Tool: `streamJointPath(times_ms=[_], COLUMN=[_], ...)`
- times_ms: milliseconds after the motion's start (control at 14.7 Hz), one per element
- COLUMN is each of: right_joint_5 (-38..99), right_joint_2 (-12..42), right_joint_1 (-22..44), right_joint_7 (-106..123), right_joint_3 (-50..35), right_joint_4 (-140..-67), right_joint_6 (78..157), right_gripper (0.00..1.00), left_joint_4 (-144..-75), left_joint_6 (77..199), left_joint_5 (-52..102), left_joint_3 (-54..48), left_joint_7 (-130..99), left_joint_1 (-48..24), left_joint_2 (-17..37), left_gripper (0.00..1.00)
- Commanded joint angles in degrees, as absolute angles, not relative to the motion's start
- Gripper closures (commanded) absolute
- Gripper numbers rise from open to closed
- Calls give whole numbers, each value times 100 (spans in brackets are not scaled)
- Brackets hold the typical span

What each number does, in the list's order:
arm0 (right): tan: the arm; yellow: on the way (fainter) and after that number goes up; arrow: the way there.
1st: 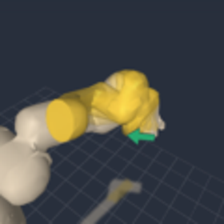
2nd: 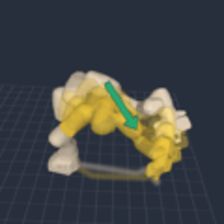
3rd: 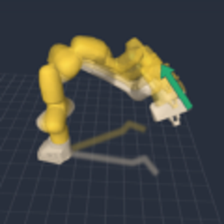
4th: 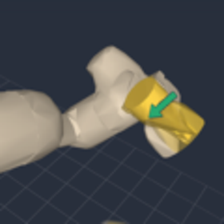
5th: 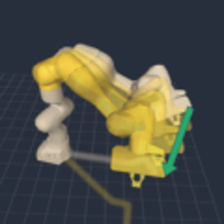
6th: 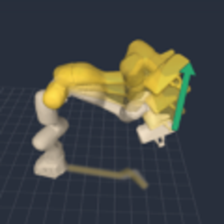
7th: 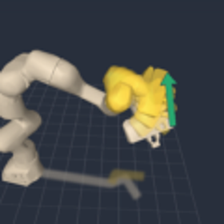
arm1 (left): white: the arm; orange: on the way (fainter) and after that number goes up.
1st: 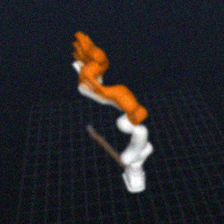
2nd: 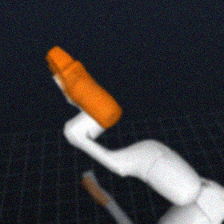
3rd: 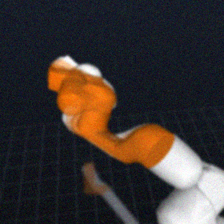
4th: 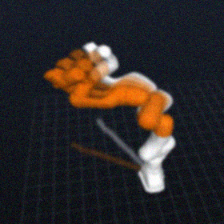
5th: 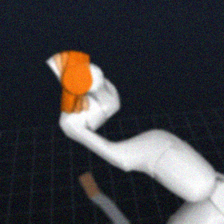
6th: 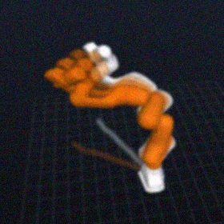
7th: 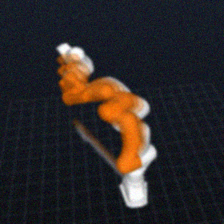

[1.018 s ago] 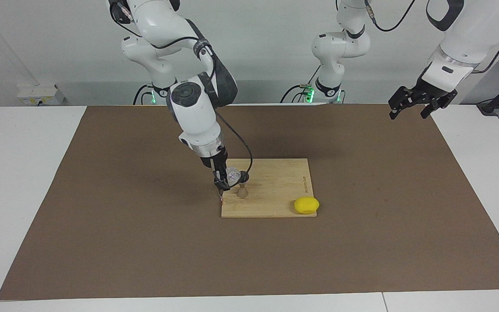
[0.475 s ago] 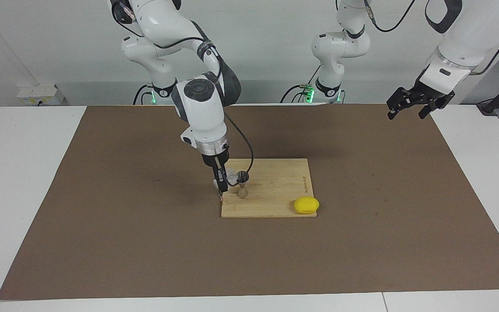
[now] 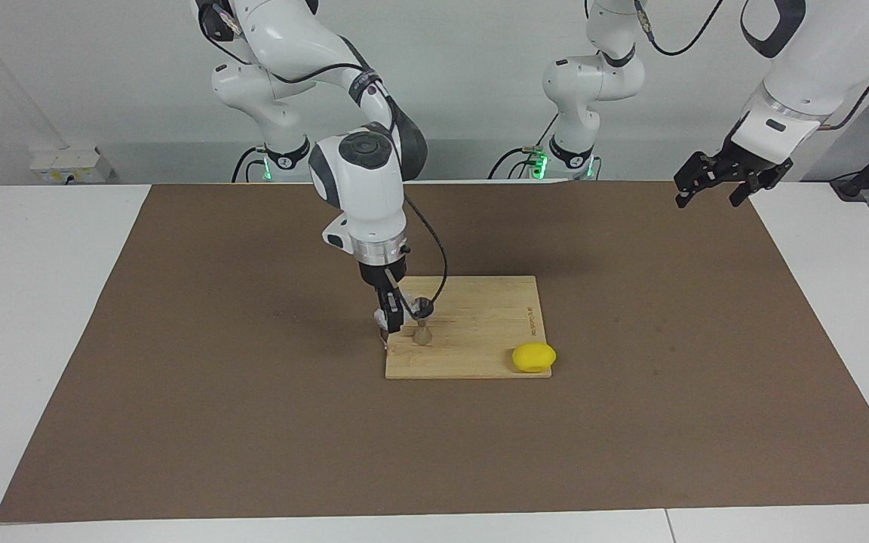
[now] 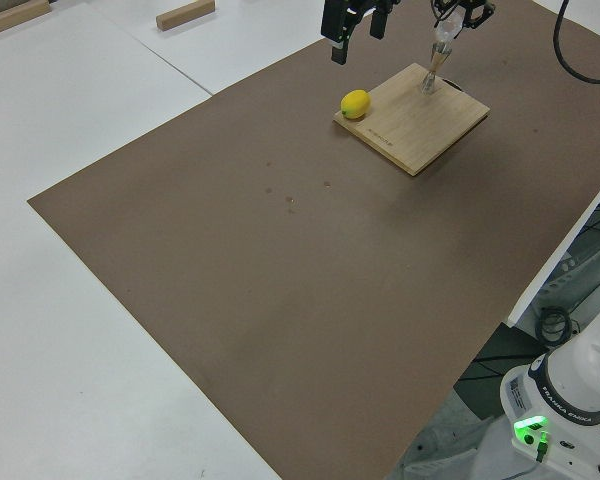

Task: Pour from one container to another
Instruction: 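Tilt the glass cup with the right gripper to pour into the steel cup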

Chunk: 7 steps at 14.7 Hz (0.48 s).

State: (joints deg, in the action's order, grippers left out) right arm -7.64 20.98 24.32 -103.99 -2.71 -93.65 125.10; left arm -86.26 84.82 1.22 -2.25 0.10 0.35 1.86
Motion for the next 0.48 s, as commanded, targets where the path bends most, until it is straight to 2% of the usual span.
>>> streamJointPath(times_ms=[0,407], right_joint_5=[-1063,-1081], right_joint_2=[2145,2136], right_joint_1=[2470,2566], right_joint_7=[-10591,-10591], right_joint_3=[-272,-264], right_joint_4=[-9264,-9255], right_joint_6=[12551,12507], right_gripper=[100,100], left_joint_4=[-8815,-8815], left_joint_6=[8464,8455], left_joint_5=[176,176], left_joint_3=[-229,-229], left_joint_7=[18,18], left_joint_1=[62,62], left_joint_2=[9,9], left_gripper=[0,0])
